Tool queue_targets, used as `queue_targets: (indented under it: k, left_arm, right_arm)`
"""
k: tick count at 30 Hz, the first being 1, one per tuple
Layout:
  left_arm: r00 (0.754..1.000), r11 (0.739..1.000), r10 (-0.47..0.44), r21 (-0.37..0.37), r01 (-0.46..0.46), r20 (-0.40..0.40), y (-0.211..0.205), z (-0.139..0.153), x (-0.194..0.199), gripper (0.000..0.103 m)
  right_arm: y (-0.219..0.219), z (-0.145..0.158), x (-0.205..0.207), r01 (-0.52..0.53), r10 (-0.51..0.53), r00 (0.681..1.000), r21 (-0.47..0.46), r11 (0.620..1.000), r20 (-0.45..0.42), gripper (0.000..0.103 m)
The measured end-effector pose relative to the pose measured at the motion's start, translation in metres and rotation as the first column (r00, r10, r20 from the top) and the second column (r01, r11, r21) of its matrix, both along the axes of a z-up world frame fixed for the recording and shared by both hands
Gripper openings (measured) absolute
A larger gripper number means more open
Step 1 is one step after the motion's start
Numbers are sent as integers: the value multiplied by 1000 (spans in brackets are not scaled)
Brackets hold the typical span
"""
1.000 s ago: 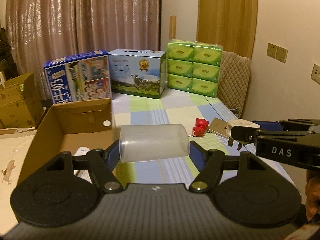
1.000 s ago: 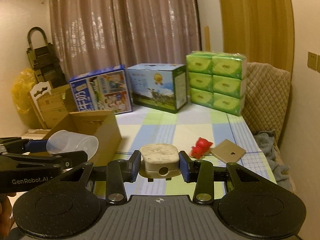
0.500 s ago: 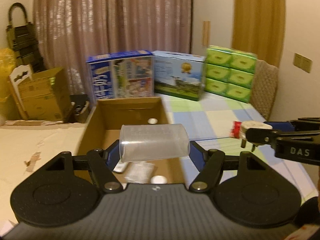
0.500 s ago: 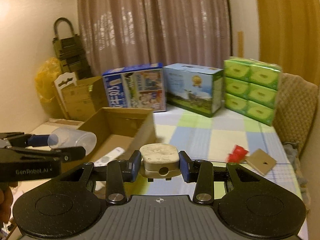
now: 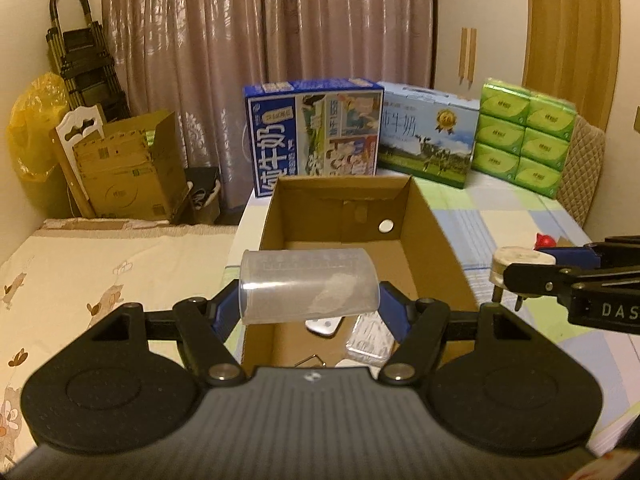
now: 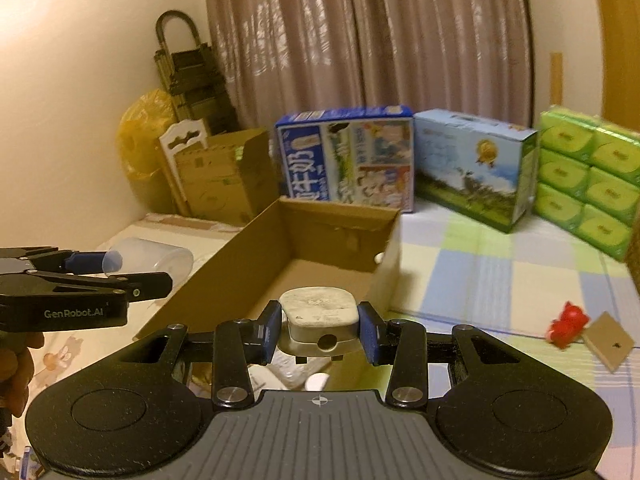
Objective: Organize rigid objects
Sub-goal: 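Open the left gripper to drop the clear cylinder into the box, then lower the white plug into the box and open the right gripper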
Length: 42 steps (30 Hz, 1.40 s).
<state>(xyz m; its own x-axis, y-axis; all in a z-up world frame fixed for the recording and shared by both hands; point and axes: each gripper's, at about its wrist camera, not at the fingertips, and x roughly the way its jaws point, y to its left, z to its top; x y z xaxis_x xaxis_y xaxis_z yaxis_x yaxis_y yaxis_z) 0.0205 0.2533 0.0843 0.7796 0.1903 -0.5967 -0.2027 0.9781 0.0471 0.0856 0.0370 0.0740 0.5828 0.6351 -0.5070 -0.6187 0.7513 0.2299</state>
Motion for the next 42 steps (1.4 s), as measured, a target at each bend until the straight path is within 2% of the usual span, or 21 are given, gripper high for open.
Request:
queue_targets:
  k: [15, 32, 36, 37, 42]
  left_arm:
    - [997, 999, -26, -23, 25, -76, 10, -31, 18, 68]
    - [993, 999, -39, -39, 35, -113, 15, -46, 31, 68]
    - [990, 997, -48, -73, 38, -136, 17, -50, 35, 69]
    - [990, 997, -41, -72, 31, -137, 17, -50, 35, 72]
    - [992, 999, -22, -51, 16, -124, 20, -48, 31, 72]
  right_arm:
    - [28, -29, 17, -25, 24, 997, -21, 999, -74, 38]
    - [35, -35, 23, -29, 26, 994, -22, 999, -102, 38]
    - [35, -37, 25, -27, 25, 994, -22, 999, -111, 38]
    - [35, -38, 25, -27, 24, 993, -21, 999, -113, 38]
    - [35, -39, 25, -24, 22, 992, -18, 1000, -122, 38]
